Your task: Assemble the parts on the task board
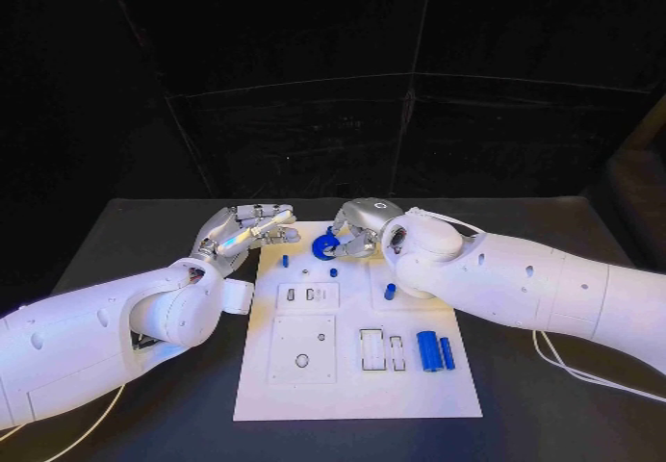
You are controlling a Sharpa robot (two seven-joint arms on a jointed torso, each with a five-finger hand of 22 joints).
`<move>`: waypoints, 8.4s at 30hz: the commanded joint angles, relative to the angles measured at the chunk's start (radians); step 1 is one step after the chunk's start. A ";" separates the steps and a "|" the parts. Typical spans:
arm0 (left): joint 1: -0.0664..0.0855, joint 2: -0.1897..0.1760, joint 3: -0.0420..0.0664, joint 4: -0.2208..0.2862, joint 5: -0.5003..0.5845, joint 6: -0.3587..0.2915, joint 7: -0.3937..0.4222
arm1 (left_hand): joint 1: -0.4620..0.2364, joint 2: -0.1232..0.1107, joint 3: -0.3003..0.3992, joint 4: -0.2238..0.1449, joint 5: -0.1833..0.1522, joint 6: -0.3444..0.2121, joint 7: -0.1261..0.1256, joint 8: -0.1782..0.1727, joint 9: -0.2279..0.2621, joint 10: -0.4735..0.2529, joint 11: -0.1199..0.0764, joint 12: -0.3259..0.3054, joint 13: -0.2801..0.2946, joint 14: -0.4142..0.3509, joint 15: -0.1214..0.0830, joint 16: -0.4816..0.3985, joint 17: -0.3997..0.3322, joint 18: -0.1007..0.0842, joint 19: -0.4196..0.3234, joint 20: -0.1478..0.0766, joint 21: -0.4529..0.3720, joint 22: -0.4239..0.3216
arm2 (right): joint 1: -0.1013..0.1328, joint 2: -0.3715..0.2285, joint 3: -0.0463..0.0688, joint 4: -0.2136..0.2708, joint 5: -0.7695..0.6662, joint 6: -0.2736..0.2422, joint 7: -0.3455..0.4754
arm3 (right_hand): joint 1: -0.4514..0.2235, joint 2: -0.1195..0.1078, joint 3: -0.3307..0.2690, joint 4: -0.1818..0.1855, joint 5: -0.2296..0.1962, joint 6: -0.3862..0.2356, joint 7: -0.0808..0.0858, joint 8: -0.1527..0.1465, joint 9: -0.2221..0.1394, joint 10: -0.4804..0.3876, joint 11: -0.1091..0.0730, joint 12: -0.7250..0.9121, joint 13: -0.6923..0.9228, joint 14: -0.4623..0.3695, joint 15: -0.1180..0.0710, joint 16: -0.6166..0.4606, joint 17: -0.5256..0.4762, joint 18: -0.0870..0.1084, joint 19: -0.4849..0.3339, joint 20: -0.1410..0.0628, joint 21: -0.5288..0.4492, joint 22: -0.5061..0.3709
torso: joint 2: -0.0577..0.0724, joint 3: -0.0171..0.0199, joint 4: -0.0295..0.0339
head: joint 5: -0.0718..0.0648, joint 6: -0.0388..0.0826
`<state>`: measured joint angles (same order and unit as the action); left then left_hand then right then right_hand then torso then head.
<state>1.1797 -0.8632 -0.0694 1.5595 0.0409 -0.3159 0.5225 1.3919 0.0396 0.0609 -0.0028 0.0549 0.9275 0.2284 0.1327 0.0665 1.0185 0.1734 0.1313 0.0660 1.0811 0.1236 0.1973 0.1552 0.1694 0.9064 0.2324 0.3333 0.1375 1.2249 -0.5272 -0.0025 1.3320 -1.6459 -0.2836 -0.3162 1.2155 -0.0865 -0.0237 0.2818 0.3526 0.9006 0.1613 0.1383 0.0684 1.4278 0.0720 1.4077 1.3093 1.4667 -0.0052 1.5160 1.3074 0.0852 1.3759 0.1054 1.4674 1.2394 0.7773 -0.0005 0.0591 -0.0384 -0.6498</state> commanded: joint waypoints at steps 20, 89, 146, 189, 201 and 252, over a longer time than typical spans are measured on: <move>0.002 -0.001 0.001 -0.005 -0.005 0.012 0.009 | 0.000 0.011 0.002 -0.007 0.000 0.004 0.004 -0.006 -0.001 0.009 0.001 -0.005 -0.001 0.005 0.001 -0.003 0.001 0.013 0.008 0.001 -0.006 -0.001 | 0.035 -0.368 0.000 0.082 0.581 -0.055 0.385 | 0.247 0.002 0.025 -0.183 -0.050 0.012 -0.001 -0.011 -0.001 -0.009 0.001 -0.010 0.024 0.068 0.004 -0.008 0.092 -0.014 -0.015 0.003 -0.003 -0.021 | -0.008 0.0146 -0.0320 | -0.025 0.024; 0.001 0.006 0.001 -0.019 -0.005 0.016 0.010 | 0.000 0.011 0.003 -0.009 0.000 0.004 0.003 -0.006 -0.001 0.010 0.000 -0.006 -0.001 0.006 0.001 -0.005 0.002 0.013 0.008 0.000 -0.007 -0.002 | -0.024 -0.320 0.000 -0.051 0.428 0.049 0.325 | 0.234 0.071 0.032 -0.225 -0.091 0.077 -0.013 0.021 0.005 0.017 -0.009 0.016 0.058 0.074 -0.003 0.001 0.117 -0.020 0.003 -0.002 0.007 0.007 | -0.008 0.0108 -0.0301 | -0.040 0.003; 0.010 0.011 0.001 -0.055 0.004 0.007 0.005 | -0.007 0.011 0.003 -0.011 0.000 0.006 0.003 -0.007 -0.001 0.013 0.000 -0.008 -0.001 0.008 0.001 -0.009 0.003 0.013 0.009 0.000 -0.008 -0.004 | -0.018 -0.180 0.001 0.209 0.288 -0.024 0.081 | 0.203 0.114 0.176 -0.264 -0.117 0.176 -0.045 0.013 -0.002 0.037 -0.039 0.030 0.087 0.074 -0.030 -0.001 0.116 -0.024 0.016 -0.028 0.015 0.029 | -0.040 -0.0045 -0.0286 | 0.021 -0.020; 0.016 0.050 0.001 -0.096 0.024 0.007 0.011 | -0.012 0.013 0.002 -0.010 0.000 0.007 0.003 -0.008 -0.001 0.013 0.001 -0.010 -0.001 0.008 0.001 -0.012 0.003 0.013 0.009 0.001 -0.009 -0.005 | -0.092 0.017 -0.031 0.123 0.111 0.085 0.035 | 0.160 0.084 0.196 -0.263 -0.124 0.178 -0.043 0.003 -0.002 0.027 -0.037 0.018 0.075 0.072 -0.029 -0.006 0.104 -0.020 0.006 -0.027 0.008 0.012 | -0.042 -0.0065 -0.0266 | 0.074 -0.044; 0.016 0.050 0.001 -0.096 0.024 0.010 0.009 | -0.012 0.013 0.002 -0.010 0.000 0.007 0.003 -0.008 -0.001 0.013 0.001 -0.010 -0.001 0.008 0.001 -0.012 0.003 0.013 0.009 0.001 -0.009 -0.005 | -0.098 0.020 -0.030 0.120 0.112 0.088 0.030 | 0.159 0.083 0.196 -0.263 -0.124 0.178 -0.043 0.003 -0.002 0.027 -0.037 0.017 0.075 0.072 -0.028 -0.006 0.104 -0.020 0.005 -0.027 0.008 0.012 | -0.042 -0.0069 -0.0245 | 0.072 -0.047; 0.016 0.046 0.001 -0.096 0.024 0.013 0.000 | -0.015 0.013 0.002 -0.010 0.000 0.006 0.003 -0.009 -0.001 0.013 0.001 -0.011 -0.001 0.009 0.001 -0.014 0.004 0.013 0.009 0.001 -0.010 -0.006 | -0.102 0.017 -0.031 0.130 0.071 0.078 -0.012 | 0.093 0.021 0.205 -0.255 -0.115 0.095 -0.012 -0.054 -0.004 -0.011 -0.010 -0.028 0.026 0.066 -0.007 -0.019 0.078 -0.014 -0.015 -0.009 -0.007 -0.024 | -0.042 -0.0060 -0.0265 | 0.078 -0.058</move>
<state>1.1942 -0.8167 -0.0696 1.4630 0.0648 -0.3171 0.5203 1.3838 0.0477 0.0666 -0.0085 0.0549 0.9275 0.2284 0.1280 0.0665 1.0256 0.1733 0.1236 0.0660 1.0811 0.1237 0.1889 0.1574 0.1693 0.9065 0.2324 0.3293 0.1331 1.1268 -0.5107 -0.0288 1.4665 -1.5695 -0.2200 -0.3096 1.3194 -0.0670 0.1802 0.0211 0.2351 1.0013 0.1481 0.0880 0.0644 1.4251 0.0624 1.3849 1.3082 1.4650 -0.0177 1.5032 1.3075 0.0697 1.3667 0.0931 1.4664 1.2161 0.7354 -0.0069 0.0331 0.0394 -0.7064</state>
